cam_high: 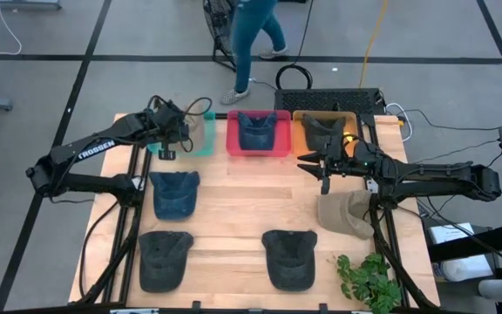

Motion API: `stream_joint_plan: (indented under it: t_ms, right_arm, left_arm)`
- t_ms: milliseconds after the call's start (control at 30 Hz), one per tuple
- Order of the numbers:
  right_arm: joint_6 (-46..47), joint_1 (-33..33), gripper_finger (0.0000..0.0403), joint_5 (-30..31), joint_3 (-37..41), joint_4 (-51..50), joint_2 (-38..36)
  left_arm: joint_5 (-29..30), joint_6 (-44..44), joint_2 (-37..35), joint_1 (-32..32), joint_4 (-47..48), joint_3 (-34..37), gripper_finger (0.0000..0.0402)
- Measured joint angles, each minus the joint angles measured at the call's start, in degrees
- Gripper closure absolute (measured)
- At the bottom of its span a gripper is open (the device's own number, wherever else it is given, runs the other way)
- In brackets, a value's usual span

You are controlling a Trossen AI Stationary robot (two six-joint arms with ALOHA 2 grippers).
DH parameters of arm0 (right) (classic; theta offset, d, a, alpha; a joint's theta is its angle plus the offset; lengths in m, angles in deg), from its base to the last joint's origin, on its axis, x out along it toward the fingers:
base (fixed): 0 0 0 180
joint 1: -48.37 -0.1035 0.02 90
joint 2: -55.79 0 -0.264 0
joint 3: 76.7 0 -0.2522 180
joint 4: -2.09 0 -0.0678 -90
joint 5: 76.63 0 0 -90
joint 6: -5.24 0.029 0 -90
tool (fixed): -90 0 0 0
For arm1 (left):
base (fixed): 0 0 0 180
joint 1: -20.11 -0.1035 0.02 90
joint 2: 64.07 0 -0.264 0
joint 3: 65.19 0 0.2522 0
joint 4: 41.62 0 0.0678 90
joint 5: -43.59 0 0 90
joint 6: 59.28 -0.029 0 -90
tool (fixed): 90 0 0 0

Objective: Pick & Place hat
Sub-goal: Put the left brown cap into the green bin

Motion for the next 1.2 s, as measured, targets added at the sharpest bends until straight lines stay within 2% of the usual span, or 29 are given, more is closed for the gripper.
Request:
stream_joint_plan:
  t_ms: [133,300,500,700,967,1067,1200]
  right_arm:
    - [0.0,0.0,0.0305,0.0,0.0,0.0,0.0]
    - [0.0,0.0,0.0305,0.0,0.0,0.0,0.0]
    - [0.0,0.0,0.0305,0.0,0.0,0.0,0.0]
    - [0.0,0.0,0.0305,0.0,0.0,0.0,0.0]
    - [0.0,0.0,0.0305,0.0,0.0,-0.1,0.0]
    - [-0.1,0.0,0.0305,0.0,0.0,-0.1,0.0]
    - [-0.2,0.0,0.0305,0.0,0.0,-0.5,0.0]
  left_arm:
    - [-0.1,-3.9,0.0,-1.2,-0.5,3.1,0.0384]
    - [4.9,-5.4,0.0,-1.7,-6.0,7.1,0.0396]
    - [3.7,-8.7,0.0,-1.7,-11.0,10.9,0.0382]
    - [3.5,-10.0,0.0,-1.7,-13.6,12.3,0.0396]
    - [3.6,-11.5,0.0,-1.7,-19.7,12.3,0.0374]
    - [1.6,-13.5,0.0,-1.7,-19.7,12.3,0.0385]
    - [-5.0,-13.9,0.0,-3.7,-19.7,12.3,0.0395]
